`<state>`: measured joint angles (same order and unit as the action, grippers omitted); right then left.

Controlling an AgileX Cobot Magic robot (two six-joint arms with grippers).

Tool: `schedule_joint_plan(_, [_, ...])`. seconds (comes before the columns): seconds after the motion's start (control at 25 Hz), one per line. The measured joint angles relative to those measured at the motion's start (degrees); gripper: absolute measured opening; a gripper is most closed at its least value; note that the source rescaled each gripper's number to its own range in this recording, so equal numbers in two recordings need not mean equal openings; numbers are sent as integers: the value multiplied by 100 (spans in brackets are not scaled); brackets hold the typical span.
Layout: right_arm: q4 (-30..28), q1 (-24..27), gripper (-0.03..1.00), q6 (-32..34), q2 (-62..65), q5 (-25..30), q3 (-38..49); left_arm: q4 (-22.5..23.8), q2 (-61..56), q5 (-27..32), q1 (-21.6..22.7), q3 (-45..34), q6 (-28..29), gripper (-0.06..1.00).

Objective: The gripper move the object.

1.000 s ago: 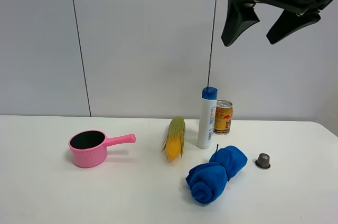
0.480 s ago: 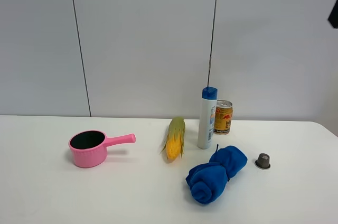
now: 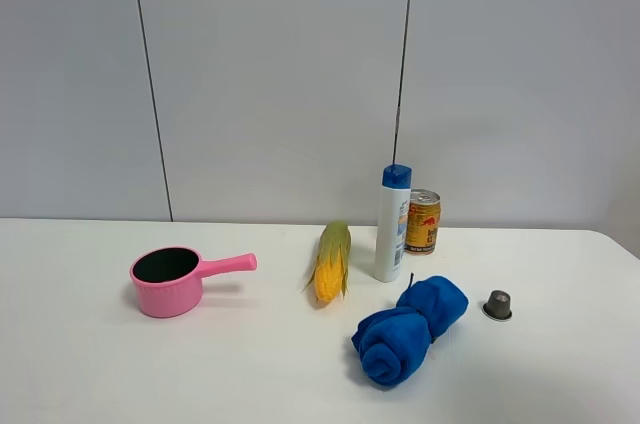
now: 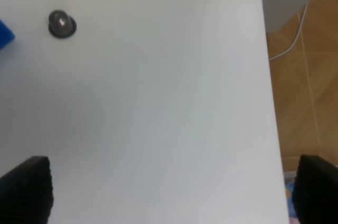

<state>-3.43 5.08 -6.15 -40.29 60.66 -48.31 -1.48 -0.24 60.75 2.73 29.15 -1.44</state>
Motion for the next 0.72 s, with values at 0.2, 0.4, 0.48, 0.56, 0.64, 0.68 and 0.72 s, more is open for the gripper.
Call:
schedule_joint_plan(0.2, [90, 0, 99, 83, 1204, -4, 1029, 0, 0, 0, 0, 0, 0, 100])
schedule_joint_plan(0.4, [177, 0, 99, 530, 2356, -1, 1593, 0, 0, 0, 0, 0, 0, 100])
schedule_joint_plan(0.48, [173, 0, 99, 676, 2722, 8, 1654, 0, 0, 0, 0, 0, 0, 100])
schedule_joint_plan(0.56, [126, 0, 99, 826, 3033, 21, 1714, 0, 0, 0, 0, 0, 0, 100])
schedule_joint_plan(0.64, [99, 0, 99, 915, 3235, 50, 1794, 0, 0, 0, 0, 0, 0, 100])
schedule_joint_plan(0.68, [92, 0, 99, 947, 3314, 66, 1850, 0, 0, 0, 0, 0, 0, 100])
schedule_joint_plan(0.72, [92, 0, 99, 962, 3377, 77, 1899, 0, 0, 0, 0, 0, 0, 100])
